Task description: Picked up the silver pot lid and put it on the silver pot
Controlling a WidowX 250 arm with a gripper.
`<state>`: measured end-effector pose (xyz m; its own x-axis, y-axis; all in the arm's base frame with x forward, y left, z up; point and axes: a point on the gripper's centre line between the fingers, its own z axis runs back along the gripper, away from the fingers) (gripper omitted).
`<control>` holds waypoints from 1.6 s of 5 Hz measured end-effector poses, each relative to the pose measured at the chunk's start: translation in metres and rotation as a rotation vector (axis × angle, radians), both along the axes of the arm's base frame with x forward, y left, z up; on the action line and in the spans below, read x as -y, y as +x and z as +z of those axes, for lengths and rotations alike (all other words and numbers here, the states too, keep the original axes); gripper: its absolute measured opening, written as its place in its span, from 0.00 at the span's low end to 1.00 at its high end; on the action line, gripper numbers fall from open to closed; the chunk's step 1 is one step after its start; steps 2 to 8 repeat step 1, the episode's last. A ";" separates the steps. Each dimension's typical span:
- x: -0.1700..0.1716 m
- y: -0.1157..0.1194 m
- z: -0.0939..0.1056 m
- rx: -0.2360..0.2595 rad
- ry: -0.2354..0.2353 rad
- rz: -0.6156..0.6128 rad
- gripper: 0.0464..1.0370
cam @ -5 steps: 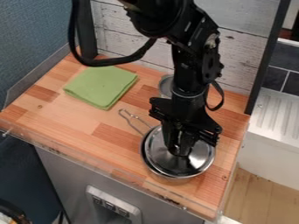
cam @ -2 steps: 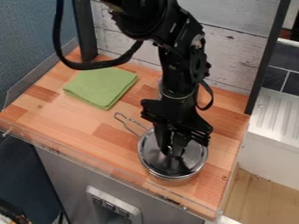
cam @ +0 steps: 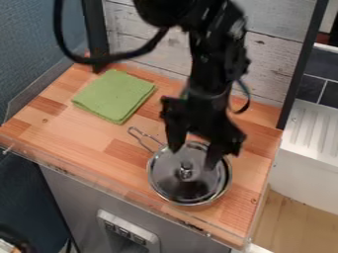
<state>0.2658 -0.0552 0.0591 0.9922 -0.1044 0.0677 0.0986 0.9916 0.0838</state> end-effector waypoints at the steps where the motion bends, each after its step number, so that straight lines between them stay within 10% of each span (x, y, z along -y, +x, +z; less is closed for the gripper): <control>1: -0.002 -0.005 0.018 0.020 0.008 0.020 0.97; 8: -0.002 -0.005 0.018 0.020 0.008 0.020 0.97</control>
